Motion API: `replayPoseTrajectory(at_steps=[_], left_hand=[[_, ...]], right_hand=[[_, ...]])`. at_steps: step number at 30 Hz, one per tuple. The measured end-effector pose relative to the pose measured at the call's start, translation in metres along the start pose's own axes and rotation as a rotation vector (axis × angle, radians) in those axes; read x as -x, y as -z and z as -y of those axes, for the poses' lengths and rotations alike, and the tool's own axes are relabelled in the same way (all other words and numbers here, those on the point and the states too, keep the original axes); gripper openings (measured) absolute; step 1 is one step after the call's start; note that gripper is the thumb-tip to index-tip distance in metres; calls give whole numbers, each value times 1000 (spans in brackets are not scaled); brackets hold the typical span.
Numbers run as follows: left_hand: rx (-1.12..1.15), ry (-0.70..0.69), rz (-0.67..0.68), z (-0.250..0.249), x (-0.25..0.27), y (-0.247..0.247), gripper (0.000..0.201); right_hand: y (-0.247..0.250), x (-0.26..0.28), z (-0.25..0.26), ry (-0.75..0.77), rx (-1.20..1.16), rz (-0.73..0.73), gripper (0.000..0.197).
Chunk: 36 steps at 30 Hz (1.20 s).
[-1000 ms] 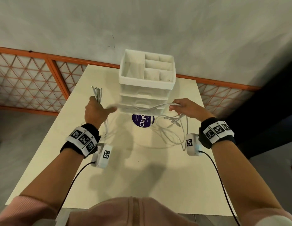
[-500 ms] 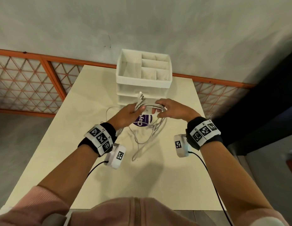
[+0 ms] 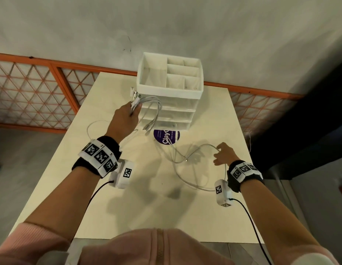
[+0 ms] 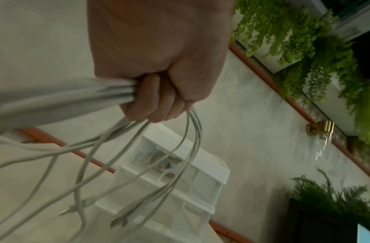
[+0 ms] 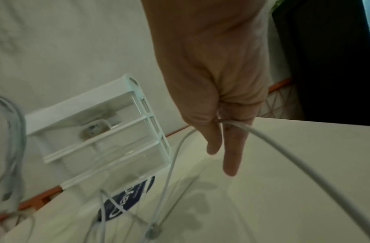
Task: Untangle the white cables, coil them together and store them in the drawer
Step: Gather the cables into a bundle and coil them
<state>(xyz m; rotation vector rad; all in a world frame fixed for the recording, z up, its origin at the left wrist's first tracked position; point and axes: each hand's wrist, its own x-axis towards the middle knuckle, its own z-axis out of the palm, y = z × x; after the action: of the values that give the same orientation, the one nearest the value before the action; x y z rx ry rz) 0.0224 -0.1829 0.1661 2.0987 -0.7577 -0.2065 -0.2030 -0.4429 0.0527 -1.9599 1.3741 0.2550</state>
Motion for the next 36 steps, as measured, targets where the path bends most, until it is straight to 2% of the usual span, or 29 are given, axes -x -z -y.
replayPoseTrajectory(at_steps=[2, 3, 4, 6, 8, 10, 13, 16, 17, 19, 22, 25, 27, 29, 30, 34, 36], left_hand=[[-77, 11, 51, 7, 4, -2, 36], [-113, 15, 74, 12, 6, -5, 37], [-155, 23, 97, 17, 7, -8, 39], [-234, 41, 135, 25, 11, -15, 40], [-282, 39, 178, 30, 16, -22, 41], [-325, 43, 248, 35, 21, -28, 41], [-366, 76, 340, 41, 29, -37, 42], [-348, 109, 410, 46, 36, -42, 43], [-321, 115, 433, 47, 38, -43, 43], [-259, 143, 482, 48, 40, -43, 41], [-216, 166, 538, 49, 40, -41, 40], [-25, 199, 516, 47, 38, -37, 46], [134, 253, 481, 40, 37, -36, 45], [282, 289, 459, 32, 33, -38, 37], [334, 276, 453, 28, 31, -39, 31], [534, 251, 402, 12, 25, -44, 33], [608, 242, 374, 5, 23, -47, 32]], right_hand=[[-3, 3, -2, 31, 285, -96, 63], [-7, 5, -1, 60, 319, -152, 67], [-9, 5, 1, 108, 281, -202, 66], [-19, 4, 11, 286, 169, -264, 48], [-34, 9, 27, 484, 81, -232, 21], [-51, 16, 47, 598, -10, -131, 9], [-77, 21, 72, 667, -34, -12, 10], [-102, 8, 78, 645, 49, 79, 31], [-108, 5, 77, 614, 74, 103, 37], [-116, -1, 74, 574, 22, 120, 35], [-112, -1, 74, 534, -148, 69, 28], [-92, 4, 83, 511, -356, 17, 36], [-73, 14, 97, 530, -464, 94, 44], [-53, 31, 112, 597, -450, 203, 45], [-43, 41, 118, 643, -433, 251, 42], [-26, 79, 134, 776, -421, 444, 39], [-29, 90, 134, 812, -333, 470, 38]])
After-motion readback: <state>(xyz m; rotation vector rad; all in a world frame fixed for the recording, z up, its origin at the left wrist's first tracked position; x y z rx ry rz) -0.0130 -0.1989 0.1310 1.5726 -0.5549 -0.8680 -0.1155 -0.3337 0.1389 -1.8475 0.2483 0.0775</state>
